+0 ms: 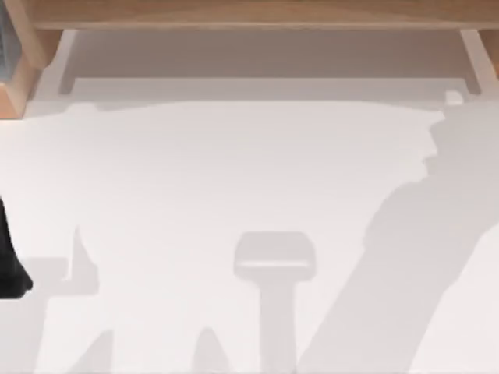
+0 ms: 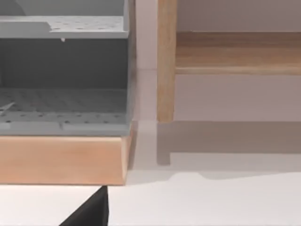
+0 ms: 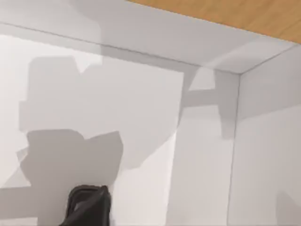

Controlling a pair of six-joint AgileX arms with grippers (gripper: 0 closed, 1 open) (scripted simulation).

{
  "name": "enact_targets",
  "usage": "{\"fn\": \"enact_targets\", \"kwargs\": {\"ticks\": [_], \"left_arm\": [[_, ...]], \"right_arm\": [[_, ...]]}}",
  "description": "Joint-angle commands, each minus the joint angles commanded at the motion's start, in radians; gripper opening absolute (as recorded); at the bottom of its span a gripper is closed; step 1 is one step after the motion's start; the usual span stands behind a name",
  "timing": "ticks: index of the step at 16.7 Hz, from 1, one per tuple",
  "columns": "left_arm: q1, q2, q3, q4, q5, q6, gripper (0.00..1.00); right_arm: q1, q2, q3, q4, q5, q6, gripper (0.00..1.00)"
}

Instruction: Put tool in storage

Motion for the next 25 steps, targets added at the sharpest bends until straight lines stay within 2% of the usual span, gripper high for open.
{"fn": "enact_targets", "kwargs": {"ticks": [7, 14, 20, 25], "left_arm": [[0.0, 0.0, 0.0, 0.0, 0.0, 0.0, 1.0], [0.0, 0.0, 0.0, 0.0, 0.0, 0.0, 1.0], [0.0, 0.0, 0.0, 0.0, 0.0, 0.0, 1.0], [0.0, 0.0, 0.0, 0.0, 0.0, 0.0, 1.0]], "right_arm": [[-0.247, -0.19, -0.398, 0.701, -0.143, -0.295, 1.0], [-0.447, -0.244, -0.892, 1.457, -0.316, -0.604, 1.0], [-0.444, -0.203, -1.284, 2.007, -0.473, -0.824, 1.0], [-0.339, -0.159, -1.481, 2.302, -0.575, -0.935, 1.0]]}}
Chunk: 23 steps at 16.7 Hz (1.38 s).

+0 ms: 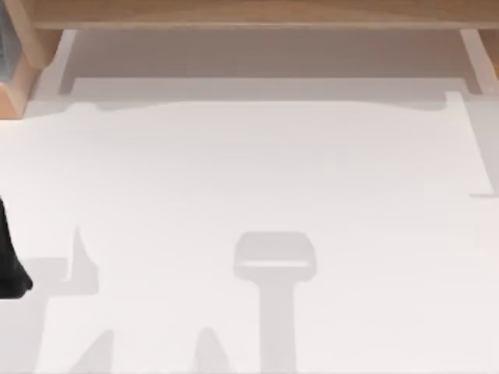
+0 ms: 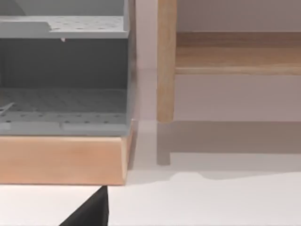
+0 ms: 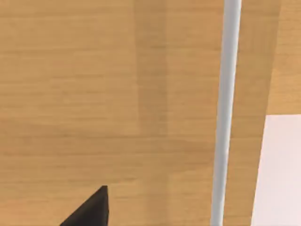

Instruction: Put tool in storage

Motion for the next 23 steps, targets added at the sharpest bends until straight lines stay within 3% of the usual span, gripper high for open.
{"fn": "enact_targets", "kwargs": {"ticks": [9, 18, 23], "left_arm": [[0.0, 0.0, 0.0, 0.0, 0.0, 0.0, 1.0], [0.0, 0.0, 0.0, 0.0, 0.0, 0.0, 1.0], [0.0, 0.0, 0.0, 0.0, 0.0, 0.0, 1.0]], "right_arm": [[0.04, 0.013, -0.039, 0.067, -0.025, -0.025, 1.0], [0.1, 0.039, 0.034, 0.017, 0.031, -0.027, 1.0], [0.1, 0.039, 0.034, 0.017, 0.031, -0.027, 0.62]]}}
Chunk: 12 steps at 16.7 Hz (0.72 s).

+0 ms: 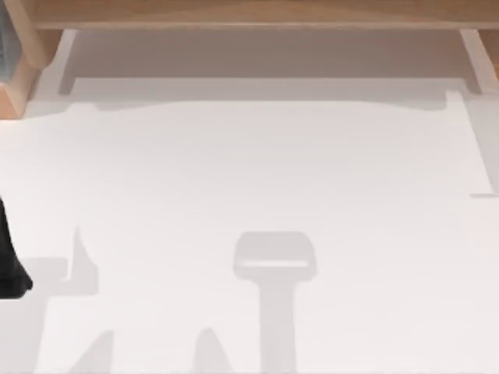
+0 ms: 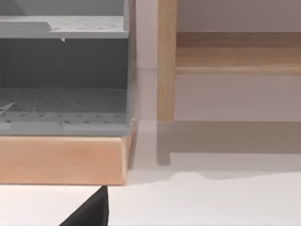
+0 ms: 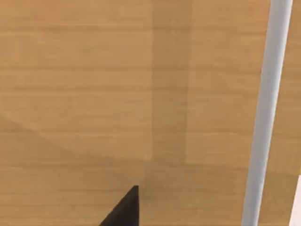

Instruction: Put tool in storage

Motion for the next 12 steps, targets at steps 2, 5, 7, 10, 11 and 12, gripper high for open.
{"fn": "enact_targets", "kwargs": {"ticks": [2, 5, 7, 10, 11, 12], "left_arm": [[0.0, 0.0, 0.0, 0.0, 0.0, 0.0, 1.0], [0.0, 0.0, 0.0, 0.0, 0.0, 0.0, 1.0], [0.0, 0.0, 0.0, 0.0, 0.0, 0.0, 1.0], [0.0, 0.0, 0.0, 0.0, 0.0, 0.0, 1.0], [0.0, 0.0, 0.0, 0.0, 0.0, 0.0, 1.0], [0.0, 0.0, 0.0, 0.0, 0.0, 0.0, 1.0]], "right_arm": [[0.0, 0.0, 0.0, 0.0, 0.0, 0.0, 0.47], [0.0, 0.0, 0.0, 0.0, 0.0, 0.0, 0.25], [0.0, 0.0, 0.0, 0.0, 0.0, 0.0, 0.1], [0.0, 0.0, 0.0, 0.0, 0.0, 0.0, 0.0], [0.0, 0.0, 0.0, 0.0, 0.0, 0.0, 0.0], [0.0, 0.0, 0.0, 0.0, 0.0, 0.0, 0.0]]}}
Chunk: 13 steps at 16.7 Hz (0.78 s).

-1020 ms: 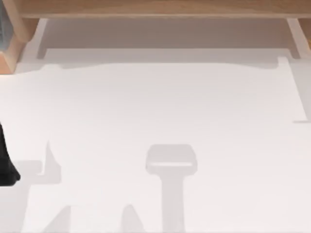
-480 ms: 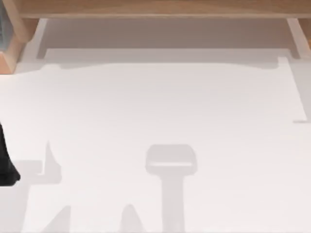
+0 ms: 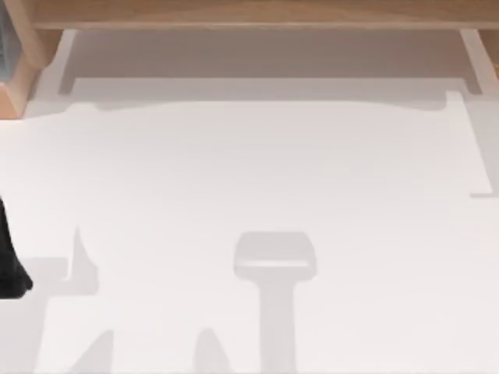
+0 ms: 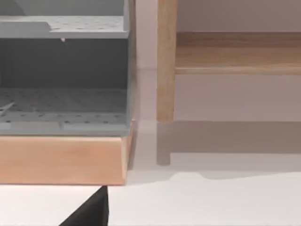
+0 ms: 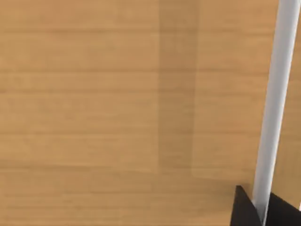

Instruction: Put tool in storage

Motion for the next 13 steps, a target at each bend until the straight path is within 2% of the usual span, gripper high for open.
{"fn": "enact_targets", "kwargs": {"ticks": [7, 13], "left_arm": [[0.0, 0.0, 0.0, 0.0, 0.0, 0.0, 1.0], [0.0, 0.0, 0.0, 0.0, 0.0, 0.0, 1.0]], "right_arm": [[0.007, 0.008, 0.014, -0.012, 0.008, 0.002, 0.0], [0.093, 0.069, 0.18, -0.116, 0.098, 0.002, 0.0]]}}
